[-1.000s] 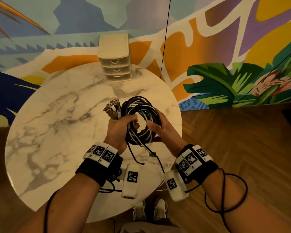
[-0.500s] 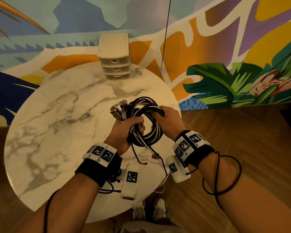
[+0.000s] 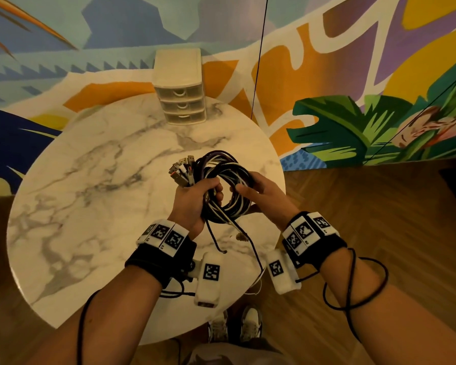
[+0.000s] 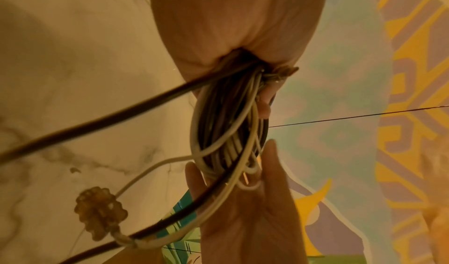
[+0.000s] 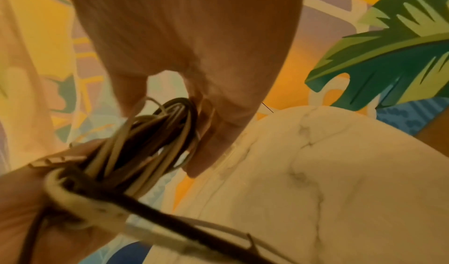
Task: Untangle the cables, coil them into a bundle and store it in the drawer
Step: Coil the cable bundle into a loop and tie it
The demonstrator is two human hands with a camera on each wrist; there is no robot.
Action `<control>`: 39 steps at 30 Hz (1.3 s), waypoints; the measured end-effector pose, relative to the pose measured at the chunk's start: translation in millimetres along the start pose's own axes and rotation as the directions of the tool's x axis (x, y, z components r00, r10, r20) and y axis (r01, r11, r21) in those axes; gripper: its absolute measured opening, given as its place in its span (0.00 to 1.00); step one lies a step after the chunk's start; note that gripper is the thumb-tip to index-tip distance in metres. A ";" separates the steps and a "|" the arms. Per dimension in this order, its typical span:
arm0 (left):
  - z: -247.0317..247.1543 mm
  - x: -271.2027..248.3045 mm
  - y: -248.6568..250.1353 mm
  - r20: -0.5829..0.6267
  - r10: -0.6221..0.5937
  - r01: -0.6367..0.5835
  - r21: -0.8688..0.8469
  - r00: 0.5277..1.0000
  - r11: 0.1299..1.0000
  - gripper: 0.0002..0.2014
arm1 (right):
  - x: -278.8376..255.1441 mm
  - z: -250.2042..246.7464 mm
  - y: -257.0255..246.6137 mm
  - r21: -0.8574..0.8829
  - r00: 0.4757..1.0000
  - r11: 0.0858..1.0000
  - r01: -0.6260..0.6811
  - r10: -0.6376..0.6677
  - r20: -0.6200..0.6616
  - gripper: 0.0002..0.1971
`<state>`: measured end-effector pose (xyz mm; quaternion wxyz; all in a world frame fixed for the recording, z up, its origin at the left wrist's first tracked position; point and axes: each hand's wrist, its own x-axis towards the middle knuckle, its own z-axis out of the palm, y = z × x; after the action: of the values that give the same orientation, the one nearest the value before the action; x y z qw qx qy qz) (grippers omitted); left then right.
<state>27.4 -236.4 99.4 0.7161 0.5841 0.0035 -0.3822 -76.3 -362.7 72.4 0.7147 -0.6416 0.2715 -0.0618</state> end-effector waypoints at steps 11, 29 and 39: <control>4.4 -3.3 2.4 0.050 0.019 -0.019 -0.005 0.999 1.000 0.06 | 5.7 3.2 -10.7 -0.269 0.965 0.961 0.067 -0.132 -0.228 0.10; 0.8 -2.8 2.1 -0.004 0.060 -0.060 0.015 0.998 0.998 0.05 | 13.7 5.2 -12.5 -0.615 0.907 0.778 0.129 -0.343 -0.243 0.15; -3.7 -6.2 11.1 0.178 -0.003 0.009 -0.029 0.984 1.000 0.08 | 14.7 2.0 -31.8 -0.779 0.855 0.626 0.040 -0.425 -0.297 0.19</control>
<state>30.8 -229.5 110.4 0.7209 0.5369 -0.0533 -0.4349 -54.6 -372.7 98.1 0.2865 -0.8746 0.3434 -0.1874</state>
